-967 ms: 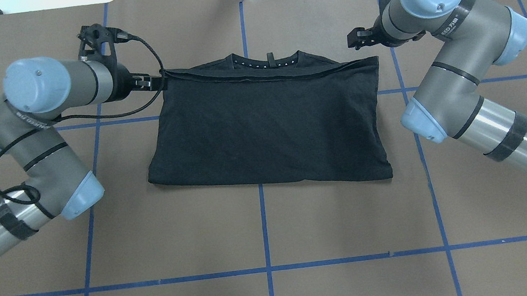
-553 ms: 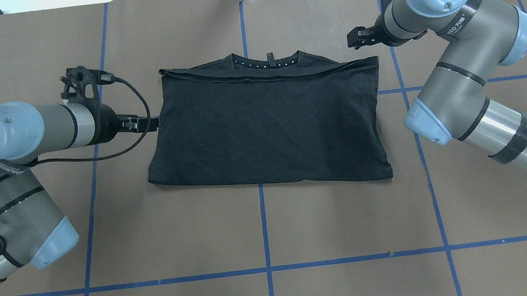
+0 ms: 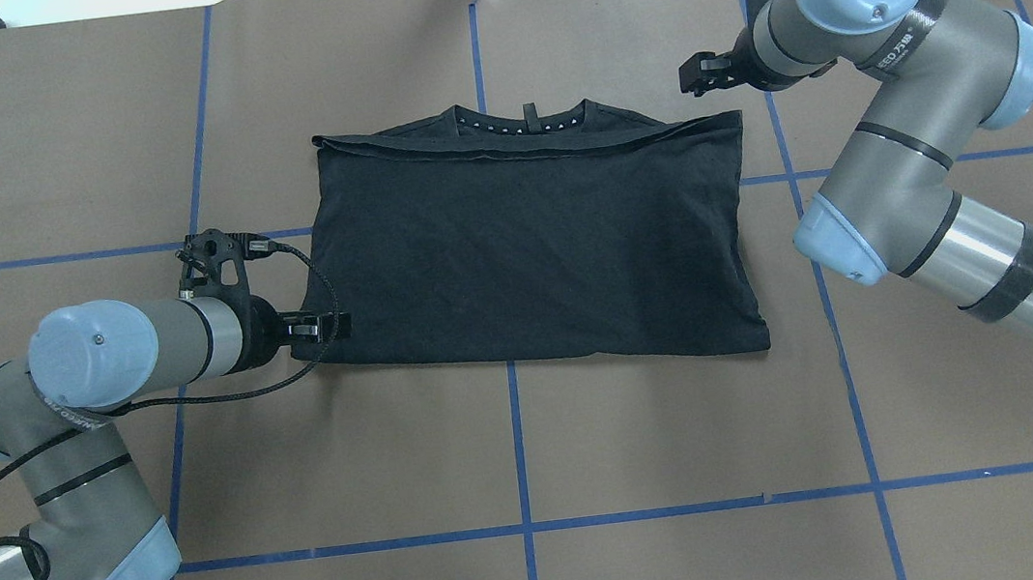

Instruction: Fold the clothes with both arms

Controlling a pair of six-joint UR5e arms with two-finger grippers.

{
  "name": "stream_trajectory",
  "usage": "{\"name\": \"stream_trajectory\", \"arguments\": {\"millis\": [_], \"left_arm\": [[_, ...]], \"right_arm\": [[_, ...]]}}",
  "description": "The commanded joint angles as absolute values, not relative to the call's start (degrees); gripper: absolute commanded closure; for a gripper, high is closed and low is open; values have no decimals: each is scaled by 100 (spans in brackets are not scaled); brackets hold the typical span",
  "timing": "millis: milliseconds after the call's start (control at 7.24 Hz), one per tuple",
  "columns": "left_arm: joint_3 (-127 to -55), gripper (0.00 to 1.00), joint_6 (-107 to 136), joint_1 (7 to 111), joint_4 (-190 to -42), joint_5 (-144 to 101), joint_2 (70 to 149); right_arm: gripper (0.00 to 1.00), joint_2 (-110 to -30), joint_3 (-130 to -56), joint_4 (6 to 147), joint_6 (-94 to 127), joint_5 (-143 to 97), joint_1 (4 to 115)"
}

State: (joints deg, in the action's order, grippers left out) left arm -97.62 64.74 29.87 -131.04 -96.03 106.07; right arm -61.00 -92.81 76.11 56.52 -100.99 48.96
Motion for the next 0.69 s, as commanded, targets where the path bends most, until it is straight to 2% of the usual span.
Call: {"name": "stream_trajectory", "arguments": {"millis": [0, 138, 276, 414, 553], "left_arm": [[-9598, 10, 6504, 2918, -13183, -9571, 10582], [-9337, 11, 6504, 2918, -13532, -9571, 10582], [-9169, 15, 6521, 2918, -13883, -9571, 10582], [-9219, 41, 6565, 2927, -13921, -9597, 10582], [-9237, 74, 6592, 2927, -13922, -9615, 10582]], "right_arm": [[0, -6100, -9281, 7611, 5651, -10099, 4896], [0, -6100, -9281, 7611, 5660, -10099, 4896], [0, -6100, -9281, 7611, 5660, -10099, 4896], [0, -6100, -9281, 7611, 5651, -10099, 4896], [0, -6100, -9281, 7611, 5651, -10090, 4896]]}}
